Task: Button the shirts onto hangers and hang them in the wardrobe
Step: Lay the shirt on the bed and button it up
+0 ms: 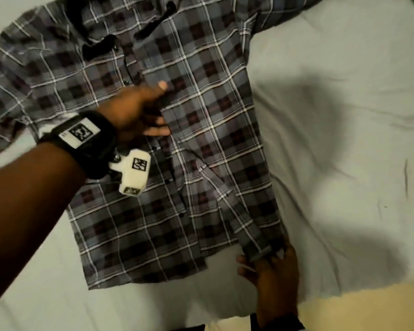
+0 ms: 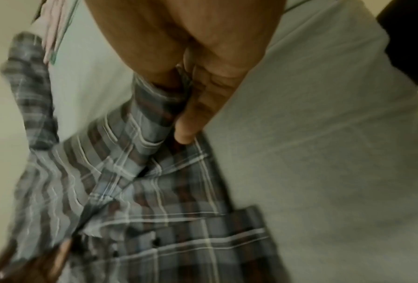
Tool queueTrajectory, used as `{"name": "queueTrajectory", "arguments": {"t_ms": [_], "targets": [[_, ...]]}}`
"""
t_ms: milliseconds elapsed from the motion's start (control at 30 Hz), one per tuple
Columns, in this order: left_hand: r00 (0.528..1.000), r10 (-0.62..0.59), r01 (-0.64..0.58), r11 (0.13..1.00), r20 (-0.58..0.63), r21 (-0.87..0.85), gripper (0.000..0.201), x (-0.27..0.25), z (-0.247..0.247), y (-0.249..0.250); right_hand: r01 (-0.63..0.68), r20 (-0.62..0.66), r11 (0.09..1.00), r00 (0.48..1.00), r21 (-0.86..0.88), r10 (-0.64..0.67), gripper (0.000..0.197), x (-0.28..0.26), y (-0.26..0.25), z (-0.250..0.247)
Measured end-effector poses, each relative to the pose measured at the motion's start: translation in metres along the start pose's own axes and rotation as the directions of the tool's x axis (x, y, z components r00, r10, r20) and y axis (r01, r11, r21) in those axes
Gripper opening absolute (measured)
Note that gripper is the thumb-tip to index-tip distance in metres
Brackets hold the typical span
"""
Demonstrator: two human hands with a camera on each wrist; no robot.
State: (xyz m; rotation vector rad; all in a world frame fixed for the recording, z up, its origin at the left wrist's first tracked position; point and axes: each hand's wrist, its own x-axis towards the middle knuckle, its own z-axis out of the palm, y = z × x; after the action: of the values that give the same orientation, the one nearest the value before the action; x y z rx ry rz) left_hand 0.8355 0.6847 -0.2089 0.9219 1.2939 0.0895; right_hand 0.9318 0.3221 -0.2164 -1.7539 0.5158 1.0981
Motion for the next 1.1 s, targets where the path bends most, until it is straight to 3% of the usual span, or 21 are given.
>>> {"name": "queueTrajectory", "arguments": {"t_ms": [100,167,267,300,400,500,600,667,733,767,833,900,967,1033,1100], "targets": [[0.996,-0.032,0.034,0.999,0.085,-0.015,0.025,-0.004,0.013,-0.027,0.081,0.0,0.986,0.997,-0.148,-0.082,0.078,0.005,0.027,0.003],[0.997,-0.019,0.019,1.0,0.069,0.002,0.034,-0.004,0.02,-0.044,0.069,-0.009,0.982,0.997,-0.176,-0.071,0.087,0.009,0.037,0.0],[1.0,0.006,-0.006,1.0,-0.005,-0.005,0.027,-0.006,0.019,-0.057,0.031,0.013,0.989,0.999,-0.147,-0.03,0.097,0.01,0.035,-0.006],[0.999,0.026,-0.027,0.999,-0.027,-0.034,0.035,-0.007,0.015,-0.06,0.049,0.037,0.985,0.998,-0.168,-0.043,0.1,0.007,0.032,-0.006],[0.963,0.131,-0.158,0.982,-0.235,-0.102,0.019,-0.012,0.002,-0.073,0.162,0.115,0.924,0.985,-0.346,-0.129,0.108,0.001,0.038,-0.005],[0.951,0.093,-0.11,0.993,-0.296,-0.042,0.018,-0.026,0.005,-0.09,0.248,0.214,0.817,0.964,-0.521,-0.156,0.116,0.002,0.046,-0.004],[0.969,0.049,-0.065,0.996,-0.243,-0.061,0.023,-0.043,0.02,-0.106,0.279,0.265,0.769,0.953,-0.575,-0.147,0.096,0.005,0.036,-0.011],[0.971,0.094,-0.108,0.993,-0.22,-0.052,0.022,-0.056,0.03,-0.116,0.291,0.24,0.767,0.953,-0.571,-0.183,0.063,0.012,0.018,-0.019],[0.96,0.148,-0.148,0.989,-0.24,0.017,0.018,-0.069,0.037,-0.127,0.363,0.213,0.696,0.931,-0.619,-0.296,0.037,0.028,0.0,-0.027],[0.964,0.132,-0.131,0.991,-0.231,0.021,0.018,-0.075,0.041,-0.133,0.419,0.228,0.611,0.902,-0.672,-0.367,0.037,0.036,-0.008,-0.03],[0.987,0.028,-0.023,0.999,-0.159,0.032,0.038,-0.085,0.05,-0.145,0.496,0.291,0.454,0.845,-0.74,-0.448,0.042,0.051,-0.022,-0.03],[0.995,-0.038,0.052,0.988,-0.092,0.148,0.055,-0.098,0.066,-0.161,0.525,0.33,0.433,0.83,-0.733,-0.449,0.04,0.062,-0.029,-0.03],[0.992,-0.003,0.026,0.984,-0.129,0.179,0.043,-0.111,0.081,-0.172,0.527,0.332,0.445,0.832,-0.724,-0.445,0.037,0.065,-0.036,-0.029],[0.985,-0.012,-0.001,0.997,-0.175,-0.073,0.013,-0.121,0.087,-0.181,0.526,0.346,0.386,0.825,-0.758,-0.446,0.038,0.066,-0.044,-0.026],[0.976,-0.053,-0.015,0.951,-0.211,-0.308,0.024,-0.129,0.084,-0.185,0.537,0.387,0.237,0.791,-0.809,-0.473,0.042,0.064,-0.051,-0.019]]}}
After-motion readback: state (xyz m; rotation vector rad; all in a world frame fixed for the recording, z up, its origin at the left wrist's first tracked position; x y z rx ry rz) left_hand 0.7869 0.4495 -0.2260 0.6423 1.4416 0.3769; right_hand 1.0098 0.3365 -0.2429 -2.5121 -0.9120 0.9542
